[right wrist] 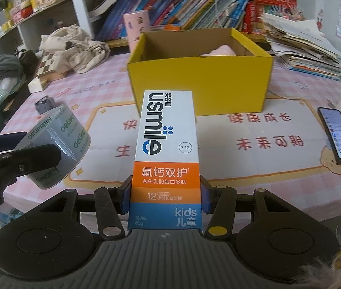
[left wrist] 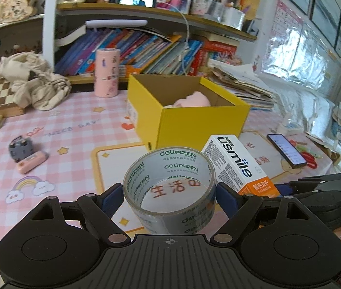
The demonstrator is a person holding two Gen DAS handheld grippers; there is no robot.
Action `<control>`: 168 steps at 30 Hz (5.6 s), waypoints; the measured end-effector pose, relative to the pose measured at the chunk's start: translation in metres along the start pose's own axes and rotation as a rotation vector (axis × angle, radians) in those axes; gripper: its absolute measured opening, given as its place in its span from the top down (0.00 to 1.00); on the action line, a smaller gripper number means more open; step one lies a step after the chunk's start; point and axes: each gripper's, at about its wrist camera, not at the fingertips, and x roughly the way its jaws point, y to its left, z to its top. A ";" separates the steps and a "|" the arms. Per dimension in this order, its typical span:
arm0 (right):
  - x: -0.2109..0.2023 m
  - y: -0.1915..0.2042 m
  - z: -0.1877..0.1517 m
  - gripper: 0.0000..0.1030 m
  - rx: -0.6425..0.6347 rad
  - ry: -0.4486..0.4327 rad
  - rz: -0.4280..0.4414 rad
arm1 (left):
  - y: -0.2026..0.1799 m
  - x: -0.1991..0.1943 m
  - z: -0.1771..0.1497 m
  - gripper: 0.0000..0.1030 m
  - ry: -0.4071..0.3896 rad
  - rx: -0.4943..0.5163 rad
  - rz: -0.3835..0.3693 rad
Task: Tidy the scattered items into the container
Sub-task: 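Lift and carry the tape roll toward the yellow box while right gripper carries the Usmile box, then lower the tape roll into the yellow box while right gripper lowers the Usmile box inside, then open left gripper to release the tape while right gripper releases the Usmile box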
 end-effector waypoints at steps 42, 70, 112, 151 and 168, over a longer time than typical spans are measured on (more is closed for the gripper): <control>-0.005 -0.085 0.010 0.52 0.080 0.002 -0.103 | -0.065 0.059 0.030 0.18 0.009 0.065 -0.125; 0.000 -0.105 0.074 0.52 -0.003 -0.164 -0.112 | -0.070 0.080 0.075 0.18 -0.124 0.075 -0.144; 0.168 -0.124 0.239 0.52 -0.165 0.034 0.296 | -0.046 0.209 0.146 0.18 0.047 0.086 0.235; 0.222 -0.066 0.251 0.51 -0.126 0.242 0.426 | -0.040 0.160 0.129 0.17 -0.036 -0.035 0.313; 0.178 -0.081 0.243 0.41 -0.130 0.129 0.478 | -0.048 0.150 0.121 0.17 -0.040 -0.049 0.304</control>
